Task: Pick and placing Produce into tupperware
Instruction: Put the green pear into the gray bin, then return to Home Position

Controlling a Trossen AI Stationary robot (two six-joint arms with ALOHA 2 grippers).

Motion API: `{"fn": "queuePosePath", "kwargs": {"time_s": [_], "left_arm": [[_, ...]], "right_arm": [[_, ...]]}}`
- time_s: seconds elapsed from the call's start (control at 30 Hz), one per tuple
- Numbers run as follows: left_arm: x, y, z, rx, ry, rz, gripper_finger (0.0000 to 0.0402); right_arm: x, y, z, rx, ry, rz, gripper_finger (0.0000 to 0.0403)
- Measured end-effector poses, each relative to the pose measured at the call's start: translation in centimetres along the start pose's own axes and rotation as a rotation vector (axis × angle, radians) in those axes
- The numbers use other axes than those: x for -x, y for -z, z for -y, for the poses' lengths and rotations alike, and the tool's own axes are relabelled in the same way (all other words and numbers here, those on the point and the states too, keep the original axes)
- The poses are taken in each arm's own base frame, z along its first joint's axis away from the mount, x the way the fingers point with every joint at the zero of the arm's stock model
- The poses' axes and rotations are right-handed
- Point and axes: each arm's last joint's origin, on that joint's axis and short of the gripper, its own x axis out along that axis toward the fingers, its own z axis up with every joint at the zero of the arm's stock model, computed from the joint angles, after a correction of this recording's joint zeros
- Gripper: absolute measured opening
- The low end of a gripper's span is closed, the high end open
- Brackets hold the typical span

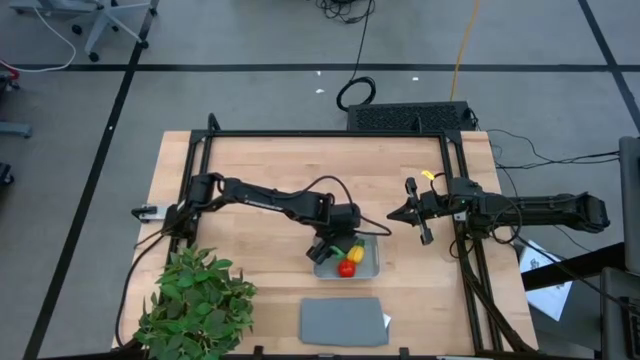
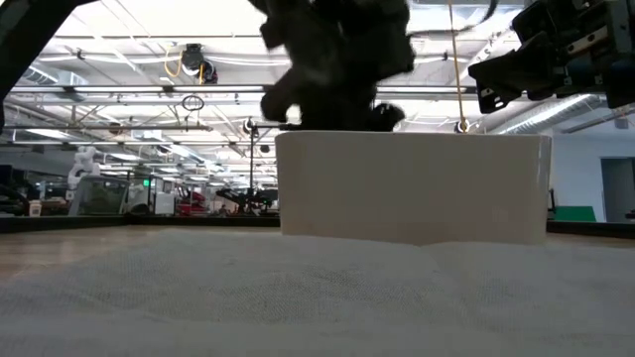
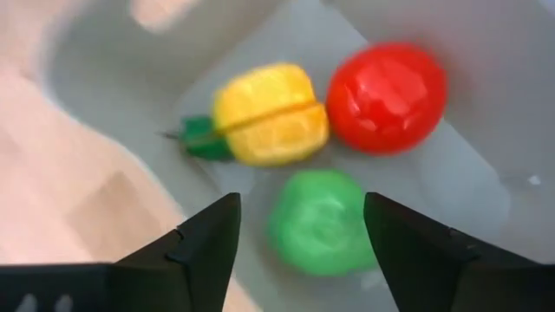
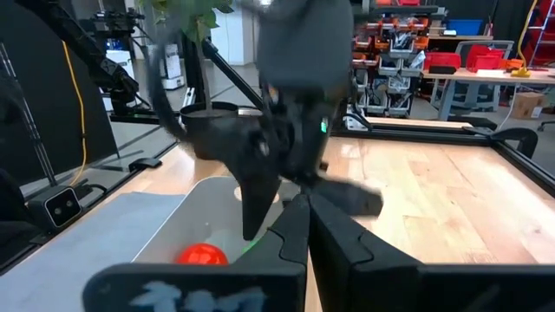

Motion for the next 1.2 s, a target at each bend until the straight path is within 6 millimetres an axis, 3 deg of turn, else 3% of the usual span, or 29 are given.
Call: {"fn": "queuePosePath", "kwargs": {"time_s": [0.13,0.23,0.47,0.53,0.7,1.07,1.2], "left_arm": [[1.7,-1.8,-0.2,-0.009,-0.031,0.016,0.0229],[2.6,-2.8,-0.3,0.005,-0.048,0.046,0.0193],[3.0,-2.8,-0.9,0.053,-0.117,0.017,0.0036],[3.0,-2.6,-1.0,0.064,-0.133,-0.005,0.0011],[3.9,-2.7,-1.1,0.045,-0.237,-0.057,0.0003],[12.9,-5.1,0.8,-0.012,-0.396,0.140,0.0001],[15.4,-4.6,2.2,-0.024,-0.436,0.206,0.0000]], "right_arm": [[0.0,0.0,0.0,0.000,0.000,0.000,0.0000],[0.0,0.0,0.0,0.000,0.000,0.000,0.0000],[0.0,0.0,0.0,-0.001,0.000,0.000,0.0000],[0.0,0.0,0.0,0.000,0.000,0.000,0.0000],[0.0,0.0,0.0,-0.007,-0.001,0.000,0.0000],[0.5,-0.9,-0.2,-0.048,-0.008,0.078,0.0000],[1.1,-1.2,-0.4,-0.049,-0.012,0.097,0.0000]]}}
